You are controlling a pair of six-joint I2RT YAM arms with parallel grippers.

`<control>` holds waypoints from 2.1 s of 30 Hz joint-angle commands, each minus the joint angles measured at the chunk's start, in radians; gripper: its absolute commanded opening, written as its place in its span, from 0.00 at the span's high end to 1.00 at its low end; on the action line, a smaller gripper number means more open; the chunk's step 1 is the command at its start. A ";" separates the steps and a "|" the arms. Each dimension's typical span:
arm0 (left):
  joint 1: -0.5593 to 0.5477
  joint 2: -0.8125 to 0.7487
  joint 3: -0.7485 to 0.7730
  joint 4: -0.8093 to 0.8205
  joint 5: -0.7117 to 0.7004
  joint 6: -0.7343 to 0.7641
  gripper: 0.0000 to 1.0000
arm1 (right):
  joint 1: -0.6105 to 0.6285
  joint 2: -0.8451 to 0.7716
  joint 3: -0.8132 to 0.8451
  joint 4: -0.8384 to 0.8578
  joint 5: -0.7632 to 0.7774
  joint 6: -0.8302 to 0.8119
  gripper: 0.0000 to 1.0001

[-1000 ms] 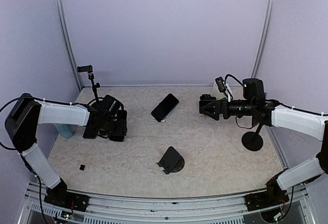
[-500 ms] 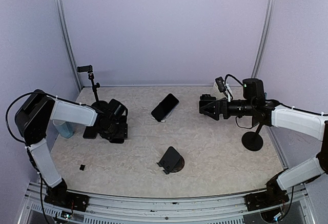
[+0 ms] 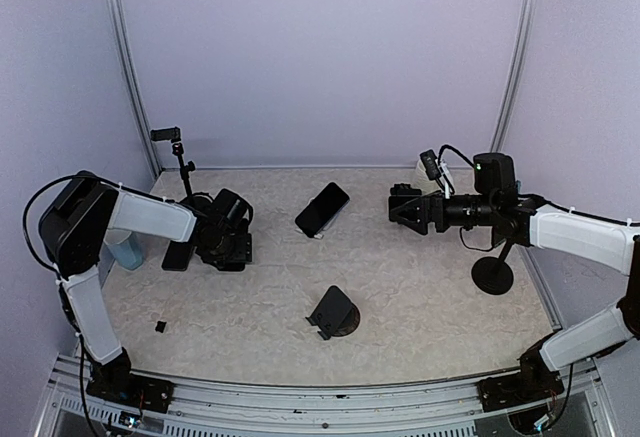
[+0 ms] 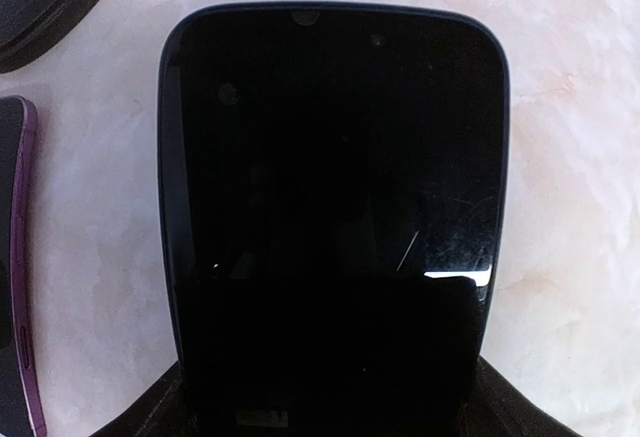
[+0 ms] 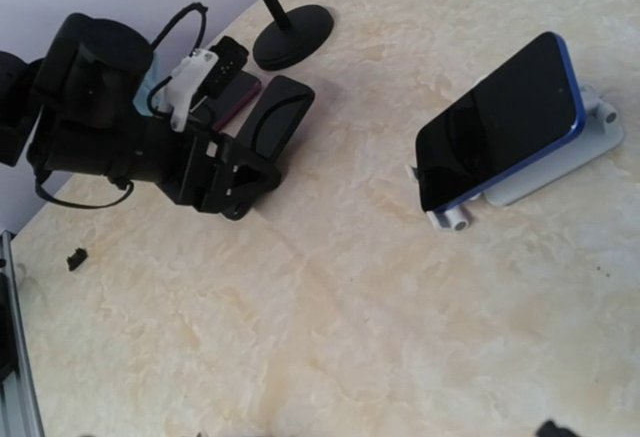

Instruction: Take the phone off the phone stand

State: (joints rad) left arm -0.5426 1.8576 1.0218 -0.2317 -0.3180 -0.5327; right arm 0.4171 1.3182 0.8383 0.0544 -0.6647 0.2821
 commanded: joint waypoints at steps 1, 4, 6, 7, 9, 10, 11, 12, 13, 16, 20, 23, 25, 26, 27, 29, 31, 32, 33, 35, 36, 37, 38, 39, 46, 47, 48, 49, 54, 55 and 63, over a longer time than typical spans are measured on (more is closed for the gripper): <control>0.008 0.040 0.004 0.008 0.027 -0.003 0.23 | 0.009 -0.002 -0.007 0.014 0.011 -0.006 0.06; 0.006 0.038 0.008 0.007 0.030 0.002 0.17 | 0.009 0.005 -0.004 0.015 0.008 -0.006 0.06; 0.007 0.036 0.012 0.004 0.028 0.006 0.14 | 0.009 0.008 -0.002 0.018 0.007 -0.005 0.06; 0.007 0.034 0.013 0.002 0.029 0.007 0.11 | 0.010 0.010 -0.001 0.019 0.005 -0.004 0.06; 0.007 0.025 0.016 -0.001 0.028 0.013 0.09 | 0.010 0.012 0.001 0.019 0.004 -0.004 0.06; 0.007 0.020 0.018 -0.001 0.028 0.016 0.07 | 0.010 0.012 0.003 0.020 0.004 -0.004 0.06; 0.007 0.012 0.020 -0.004 0.027 0.019 0.06 | 0.009 0.012 0.003 0.019 0.003 -0.003 0.06; 0.007 0.003 0.021 -0.003 0.028 0.022 0.05 | 0.010 0.012 0.003 0.019 0.004 -0.004 0.06; 0.005 -0.011 0.021 -0.001 0.030 0.026 0.04 | 0.009 0.012 0.002 0.018 0.004 -0.003 0.06; -0.007 -0.070 0.017 0.014 0.046 0.048 0.01 | 0.009 0.010 0.001 0.016 0.004 -0.003 0.06; -0.059 -0.175 0.006 0.044 0.049 0.113 0.01 | 0.010 0.006 0.001 0.016 0.007 0.000 0.06; -0.103 -0.260 -0.020 0.086 0.064 0.158 0.01 | 0.010 0.001 0.003 0.015 0.006 0.001 0.05; -0.123 -0.310 -0.041 0.110 0.093 0.201 0.01 | 0.009 0.001 0.006 0.012 0.004 0.000 0.03; -0.132 -0.344 -0.054 0.124 0.117 0.214 0.01 | 0.010 0.000 0.005 0.012 0.004 -0.001 0.02; -0.143 -0.369 -0.067 0.136 0.132 0.225 0.01 | 0.009 -0.002 0.006 0.011 0.004 -0.001 0.02; -0.165 -0.409 -0.086 0.150 0.158 0.245 0.01 | 0.010 -0.008 0.004 0.008 0.006 -0.001 0.01; -0.187 -0.441 -0.102 0.156 0.179 0.247 0.01 | 0.010 -0.013 0.003 0.006 0.007 -0.001 0.01; -0.196 -0.454 -0.110 0.161 0.197 0.234 0.01 | 0.010 -0.016 0.003 0.006 0.008 0.000 0.00; -0.208 -0.465 -0.123 0.174 0.223 0.219 0.01 | 0.009 -0.019 0.002 0.005 0.008 0.000 0.00; -0.256 -0.485 -0.157 0.211 0.265 0.210 0.01 | 0.010 -0.025 -0.003 0.008 0.010 0.001 0.00; -0.275 -0.491 -0.167 0.220 0.268 0.209 0.01 | 0.009 -0.026 -0.005 0.009 0.010 0.003 0.00; -0.307 -0.493 -0.178 0.230 0.272 0.208 0.01 | 0.009 -0.029 -0.007 0.010 0.010 0.003 0.00; -0.332 -0.492 -0.190 0.245 0.283 0.208 0.01 | 0.010 -0.031 -0.010 0.012 0.010 0.005 0.00; -0.355 -0.490 -0.202 0.258 0.288 0.204 0.01 | 0.010 -0.033 -0.012 0.014 0.010 0.007 0.00; -0.496 -0.396 -0.211 0.298 0.271 0.206 0.01 | 0.009 -0.049 -0.026 0.017 0.010 0.010 0.00; -0.507 -0.378 -0.210 0.308 0.276 0.205 0.01 | 0.010 -0.052 -0.027 0.017 0.010 0.010 0.00; -0.520 -0.362 -0.208 0.319 0.283 0.208 0.01 | 0.009 -0.053 -0.029 0.017 0.010 0.010 0.00; -0.533 -0.347 -0.205 0.328 0.287 0.214 0.01 | 0.009 -0.054 -0.030 0.015 0.010 0.009 0.00; -0.564 -0.252 -0.158 0.333 0.282 0.229 0.01 | 0.010 -0.058 -0.037 0.014 0.010 0.007 0.00; -0.567 -0.235 -0.150 0.333 0.283 0.231 0.01 | 0.009 -0.061 -0.039 0.014 0.012 0.008 0.00; -0.585 -0.127 -0.094 0.341 0.279 0.241 0.01 | 0.009 -0.065 -0.046 0.006 0.020 -0.001 0.00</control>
State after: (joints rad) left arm -1.1160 1.6924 0.8841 0.0807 -0.0383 -0.3099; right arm 0.4171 1.2736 0.8062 0.0551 -0.6502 0.2859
